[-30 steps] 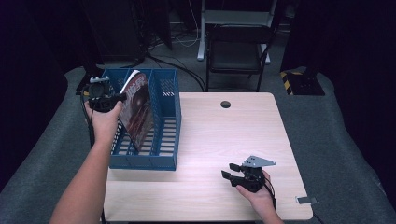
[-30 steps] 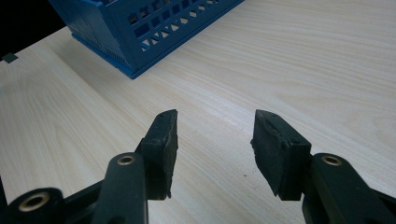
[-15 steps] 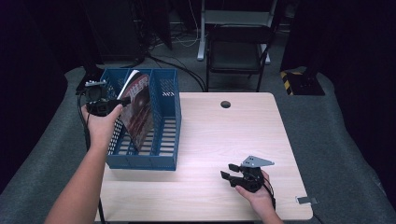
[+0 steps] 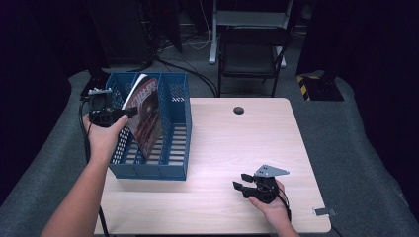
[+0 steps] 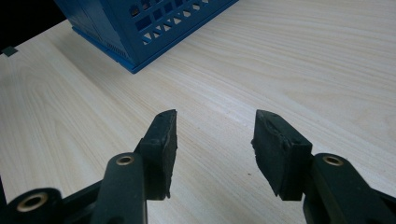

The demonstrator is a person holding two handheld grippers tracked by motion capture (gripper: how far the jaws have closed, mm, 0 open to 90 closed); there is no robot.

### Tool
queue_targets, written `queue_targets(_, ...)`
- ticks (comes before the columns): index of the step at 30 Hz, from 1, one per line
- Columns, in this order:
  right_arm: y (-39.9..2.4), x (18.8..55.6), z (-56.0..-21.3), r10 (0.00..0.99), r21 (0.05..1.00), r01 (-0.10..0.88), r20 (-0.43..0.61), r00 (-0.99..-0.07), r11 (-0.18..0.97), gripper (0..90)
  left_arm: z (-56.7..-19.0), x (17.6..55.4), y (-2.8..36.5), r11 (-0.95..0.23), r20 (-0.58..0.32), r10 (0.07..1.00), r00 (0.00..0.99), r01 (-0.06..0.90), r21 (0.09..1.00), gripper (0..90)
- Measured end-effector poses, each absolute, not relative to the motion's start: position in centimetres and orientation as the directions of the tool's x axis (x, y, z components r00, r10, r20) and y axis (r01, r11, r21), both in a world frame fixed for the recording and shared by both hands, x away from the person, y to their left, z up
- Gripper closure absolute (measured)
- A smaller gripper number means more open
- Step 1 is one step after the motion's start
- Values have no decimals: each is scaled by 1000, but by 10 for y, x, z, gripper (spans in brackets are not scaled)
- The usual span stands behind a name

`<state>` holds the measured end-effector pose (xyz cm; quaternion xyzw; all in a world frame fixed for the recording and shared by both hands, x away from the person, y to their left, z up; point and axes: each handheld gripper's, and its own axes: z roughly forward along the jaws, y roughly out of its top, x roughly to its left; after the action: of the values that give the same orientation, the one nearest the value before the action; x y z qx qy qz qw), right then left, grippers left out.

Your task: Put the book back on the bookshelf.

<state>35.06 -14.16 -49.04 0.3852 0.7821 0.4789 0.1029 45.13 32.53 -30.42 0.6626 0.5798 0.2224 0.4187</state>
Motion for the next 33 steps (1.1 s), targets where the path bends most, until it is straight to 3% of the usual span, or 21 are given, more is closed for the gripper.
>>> queue_targets(16, -141, 350, -491, 702, 829, 503, 206, -682, 246, 491, -271, 417, 332, -11, -206, 925, 318, 566, 824, 478)
queue_targets(33, -142, 349, -490, 706, 829, 501, 199, -680, 249, 487, -267, 385, 328, -78, -173, 903, 392, 546, 834, 481)
